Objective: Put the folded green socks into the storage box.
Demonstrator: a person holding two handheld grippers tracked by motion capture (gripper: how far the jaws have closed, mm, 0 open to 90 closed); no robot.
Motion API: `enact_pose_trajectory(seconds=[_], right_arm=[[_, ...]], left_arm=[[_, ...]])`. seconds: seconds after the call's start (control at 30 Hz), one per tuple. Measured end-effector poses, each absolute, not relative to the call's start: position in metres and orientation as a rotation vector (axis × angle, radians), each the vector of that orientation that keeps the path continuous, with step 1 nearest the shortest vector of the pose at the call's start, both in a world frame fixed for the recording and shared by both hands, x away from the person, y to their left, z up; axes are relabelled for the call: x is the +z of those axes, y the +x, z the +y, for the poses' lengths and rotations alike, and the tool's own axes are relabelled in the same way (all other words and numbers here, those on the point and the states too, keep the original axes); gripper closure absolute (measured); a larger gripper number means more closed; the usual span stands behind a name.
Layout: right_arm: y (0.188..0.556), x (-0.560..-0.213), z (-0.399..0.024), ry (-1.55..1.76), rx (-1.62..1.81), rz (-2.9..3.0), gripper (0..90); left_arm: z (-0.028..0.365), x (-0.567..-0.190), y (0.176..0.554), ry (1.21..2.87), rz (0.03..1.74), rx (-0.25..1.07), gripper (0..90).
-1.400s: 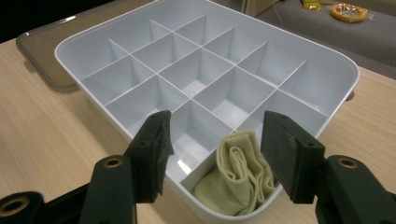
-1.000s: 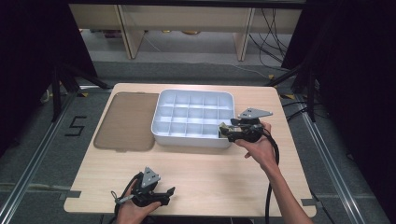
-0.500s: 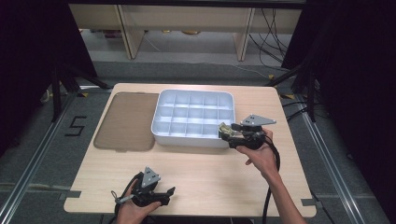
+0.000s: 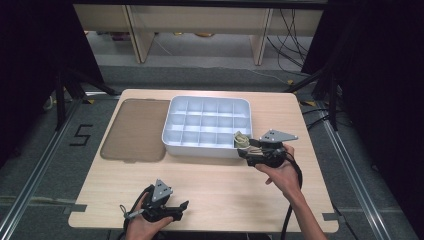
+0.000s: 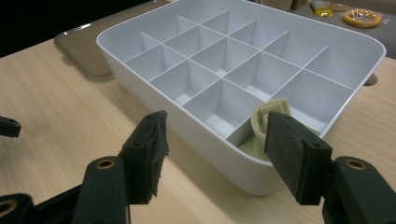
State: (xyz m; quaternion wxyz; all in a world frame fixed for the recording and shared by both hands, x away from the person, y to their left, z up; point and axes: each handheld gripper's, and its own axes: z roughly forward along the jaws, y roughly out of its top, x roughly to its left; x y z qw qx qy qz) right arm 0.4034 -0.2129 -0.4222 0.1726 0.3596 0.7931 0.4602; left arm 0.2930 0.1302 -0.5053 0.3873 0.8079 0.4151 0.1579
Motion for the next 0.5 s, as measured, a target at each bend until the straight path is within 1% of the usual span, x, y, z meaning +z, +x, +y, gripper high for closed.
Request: enact_pose_trajectory(seconds=[0.07,0.13,0.2,0.23,0.3,0.37,0.4,0.43,0.5], right_arm=[[0.4,-0.424,-0.212,1.04,1.308,2.259,39.5],[0.4,-0.424,-0.213,1.02,1.3,2.259,39.5],[0.398,-0.425,-0.211,1.028,1.32,2.247,39.3],[0.398,-0.424,-0.212,1.019,1.296,2.261,39.2],[0.395,-0.425,-0.21,1.028,1.297,2.273,39.0],[0.394,-0.426,-0.209,1.022,1.282,2.281,38.1],[0.394,-0.427,-0.208,1.023,1.28,2.283,37.7],[0.393,-0.428,-0.207,1.022,1.287,2.275,37.8],[0.391,-0.428,-0.207,1.019,1.287,2.287,37.7]], left_arm=[[0.129,-0.506,0.293,2.031,1.073,0.397,22.4],[0.132,-0.504,0.293,2.08,1.043,0.391,22.4],[0.129,-0.505,0.292,2.022,1.073,0.391,22.4],[0.129,-0.506,0.292,2.023,1.072,0.388,22.4],[0.132,-0.504,0.293,2.08,1.046,0.389,22.4],[0.132,-0.504,0.292,2.078,1.045,0.397,22.4],[0.13,-0.504,0.292,2.05,1.058,0.397,22.4],[0.132,-0.504,0.292,2.083,1.04,0.398,22.4],[0.132,-0.503,0.292,2.084,1.036,0.402,22.4]])
